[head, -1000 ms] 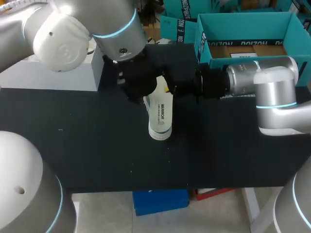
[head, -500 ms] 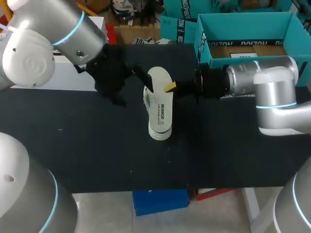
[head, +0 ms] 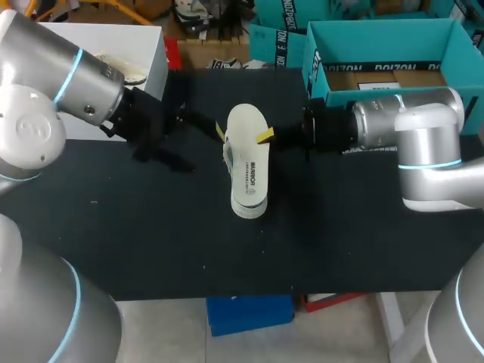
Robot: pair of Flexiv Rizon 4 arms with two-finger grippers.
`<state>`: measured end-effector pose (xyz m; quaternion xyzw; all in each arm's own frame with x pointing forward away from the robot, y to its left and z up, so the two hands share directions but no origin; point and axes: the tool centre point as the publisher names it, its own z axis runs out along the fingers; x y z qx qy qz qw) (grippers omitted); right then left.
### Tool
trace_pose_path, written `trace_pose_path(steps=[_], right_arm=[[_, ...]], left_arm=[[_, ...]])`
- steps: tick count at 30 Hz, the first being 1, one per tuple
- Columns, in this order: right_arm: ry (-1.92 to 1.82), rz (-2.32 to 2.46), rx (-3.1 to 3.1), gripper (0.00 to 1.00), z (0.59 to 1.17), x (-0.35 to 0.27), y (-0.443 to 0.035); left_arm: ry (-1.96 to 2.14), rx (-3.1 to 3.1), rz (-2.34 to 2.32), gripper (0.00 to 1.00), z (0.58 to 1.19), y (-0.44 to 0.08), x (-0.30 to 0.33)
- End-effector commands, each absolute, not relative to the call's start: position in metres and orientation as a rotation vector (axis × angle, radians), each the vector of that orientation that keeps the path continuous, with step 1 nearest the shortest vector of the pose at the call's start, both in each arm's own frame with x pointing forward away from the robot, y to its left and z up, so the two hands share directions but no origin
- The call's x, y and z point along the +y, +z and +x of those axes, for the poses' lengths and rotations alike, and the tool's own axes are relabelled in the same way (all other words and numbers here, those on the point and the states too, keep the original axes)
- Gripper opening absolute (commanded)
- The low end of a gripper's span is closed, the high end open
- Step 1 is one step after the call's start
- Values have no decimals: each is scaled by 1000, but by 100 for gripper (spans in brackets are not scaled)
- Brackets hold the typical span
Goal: Take the shoe out of the shoebox, open the shoe tongue, remove and reinsert the insole, then place the shoe into the shoebox
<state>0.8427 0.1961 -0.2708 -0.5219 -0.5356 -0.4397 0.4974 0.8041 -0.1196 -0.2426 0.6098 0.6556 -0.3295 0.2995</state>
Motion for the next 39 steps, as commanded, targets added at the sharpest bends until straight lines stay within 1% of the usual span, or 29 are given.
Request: trace_pose_path(steps=[1,4,22,24,28,39], right_arm=[[-1065,-1266,-1297,0,843,197,-271],[-1065,-1266,-1297,0,843,197,-271],[-1065,-1266,-1297,0,843,197,-271],[-1065,-1266,-1297,0,843,197,-271],[-1065,-1266,-1297,0,843,197,-271],[-1065,-1266,-1297,0,843,197,-271]], left_arm=[[-1081,1510,1388,100,804,-253,-120],[-1049,1645,1427,100,803,-256,-120],[-1049,1645,1427,100,803,-256,-120],[-1048,1609,1465,100,801,-258,-128],[-1119,1523,1333,100,800,-261,-134],[-1031,1473,1082,100,807,-262,-132]])
